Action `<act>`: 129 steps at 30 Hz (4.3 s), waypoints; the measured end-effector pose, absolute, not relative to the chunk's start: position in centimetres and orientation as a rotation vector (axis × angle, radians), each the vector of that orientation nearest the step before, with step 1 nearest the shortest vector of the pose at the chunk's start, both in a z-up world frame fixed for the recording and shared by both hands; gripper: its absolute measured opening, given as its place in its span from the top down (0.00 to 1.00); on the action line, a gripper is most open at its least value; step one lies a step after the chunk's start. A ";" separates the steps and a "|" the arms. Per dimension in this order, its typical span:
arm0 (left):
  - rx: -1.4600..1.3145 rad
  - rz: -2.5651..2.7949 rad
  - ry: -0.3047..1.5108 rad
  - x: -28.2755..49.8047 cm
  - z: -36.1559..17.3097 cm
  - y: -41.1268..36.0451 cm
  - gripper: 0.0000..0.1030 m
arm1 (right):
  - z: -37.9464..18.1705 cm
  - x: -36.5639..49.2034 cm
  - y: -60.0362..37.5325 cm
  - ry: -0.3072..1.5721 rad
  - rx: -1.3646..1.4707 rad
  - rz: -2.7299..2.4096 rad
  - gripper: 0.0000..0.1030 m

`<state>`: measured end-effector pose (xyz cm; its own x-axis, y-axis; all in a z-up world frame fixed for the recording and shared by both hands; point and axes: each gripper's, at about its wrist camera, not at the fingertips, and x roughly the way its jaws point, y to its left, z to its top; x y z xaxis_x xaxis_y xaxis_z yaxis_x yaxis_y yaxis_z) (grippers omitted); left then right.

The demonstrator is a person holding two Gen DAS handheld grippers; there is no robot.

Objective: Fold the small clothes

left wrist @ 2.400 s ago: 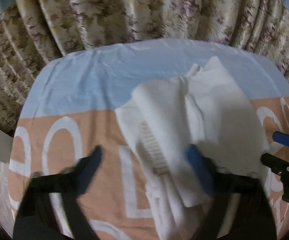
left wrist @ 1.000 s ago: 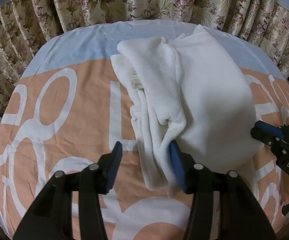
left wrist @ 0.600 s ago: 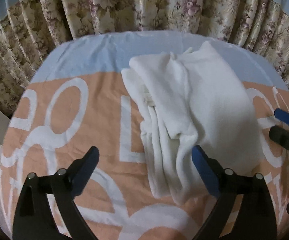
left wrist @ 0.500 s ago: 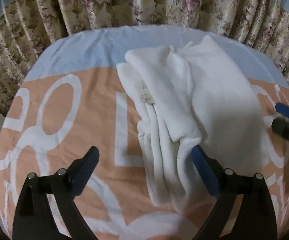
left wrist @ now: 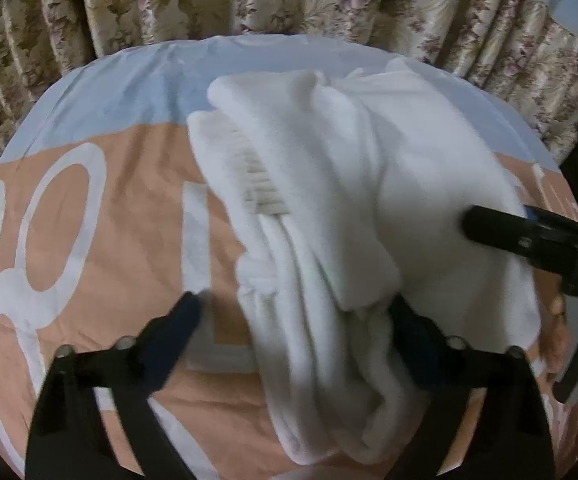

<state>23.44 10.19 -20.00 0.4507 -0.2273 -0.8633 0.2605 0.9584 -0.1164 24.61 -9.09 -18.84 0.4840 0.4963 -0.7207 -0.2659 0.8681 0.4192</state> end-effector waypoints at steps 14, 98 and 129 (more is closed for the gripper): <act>0.066 -0.315 1.059 22.6 -18.9 8.3 0.58 | -18.1 24.3 -7.4 0.949 0.136 0.451 0.43; 0.138 -0.088 0.923 3.9 -15.5 -0.6 0.06 | -12.1 -2.0 -18.9 0.760 0.098 0.088 0.03; 0.097 -0.106 0.769 -1.0 -11.5 -1.1 0.02 | -9.5 -5.3 -17.2 0.654 0.051 -0.161 0.03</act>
<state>-0.96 -1.14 -11.52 0.7138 -0.0598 -0.6978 0.1307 0.9902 0.0489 -5.26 -17.21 -9.49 0.7816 -0.1325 -0.6095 0.1647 0.9863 -0.0031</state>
